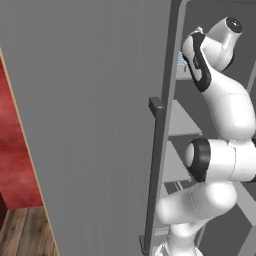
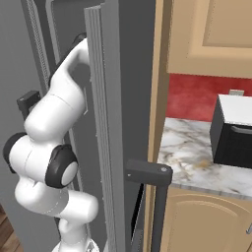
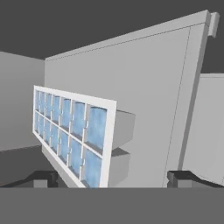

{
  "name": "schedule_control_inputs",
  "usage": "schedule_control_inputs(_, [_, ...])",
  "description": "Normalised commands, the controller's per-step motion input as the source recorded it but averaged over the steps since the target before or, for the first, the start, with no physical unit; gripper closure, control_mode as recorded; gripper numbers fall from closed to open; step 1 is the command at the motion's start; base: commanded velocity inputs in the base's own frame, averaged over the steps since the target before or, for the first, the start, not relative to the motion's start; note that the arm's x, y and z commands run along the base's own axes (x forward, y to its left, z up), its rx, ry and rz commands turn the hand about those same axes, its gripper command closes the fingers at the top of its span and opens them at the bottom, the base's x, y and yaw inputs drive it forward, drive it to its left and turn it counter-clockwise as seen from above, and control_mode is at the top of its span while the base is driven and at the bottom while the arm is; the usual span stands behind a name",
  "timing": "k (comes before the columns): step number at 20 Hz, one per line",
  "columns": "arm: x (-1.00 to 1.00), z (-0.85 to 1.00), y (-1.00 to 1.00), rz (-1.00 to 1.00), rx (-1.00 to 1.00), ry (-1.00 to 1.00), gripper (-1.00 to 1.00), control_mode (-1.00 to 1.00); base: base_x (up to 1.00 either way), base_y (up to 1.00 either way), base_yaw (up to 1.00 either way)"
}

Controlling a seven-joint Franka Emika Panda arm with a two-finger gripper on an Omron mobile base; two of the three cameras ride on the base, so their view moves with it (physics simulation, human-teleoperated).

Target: Open the freezer door, pick up the ice cube tray from the freezer, and place it on the dining counter.

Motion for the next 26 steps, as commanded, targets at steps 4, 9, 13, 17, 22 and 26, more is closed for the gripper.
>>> schedule_control_inputs(4, [0.08,-0.06,-0.05,0.00,0.00,0.00,-1.00,-1.00,0.00,0.00,0.00])
schedule_control_inputs(9, [0.03,-0.04,-0.02,0.00,0.00,0.04,-1.00,-1.00,0.00,0.00,0.00])
schedule_control_inputs(13, [0.01,-0.04,0.00,0.00,0.00,0.07,-1.00,-1.00,0.00,0.00,0.00])
schedule_control_inputs(17, [0.04,-0.03,-0.01,0.00,0.00,0.07,-1.00,-1.00,0.00,0.00,0.00])
schedule_control_inputs(22, [0.19,-0.12,-0.02,0.00,0.00,0.02,-1.00,-1.00,0.00,0.00,0.00])
schedule_control_inputs(26, [0.24,-0.26,0.00,0.00,0.00,0.00,-1.00,-1.00,0.00,0.00,0.00])
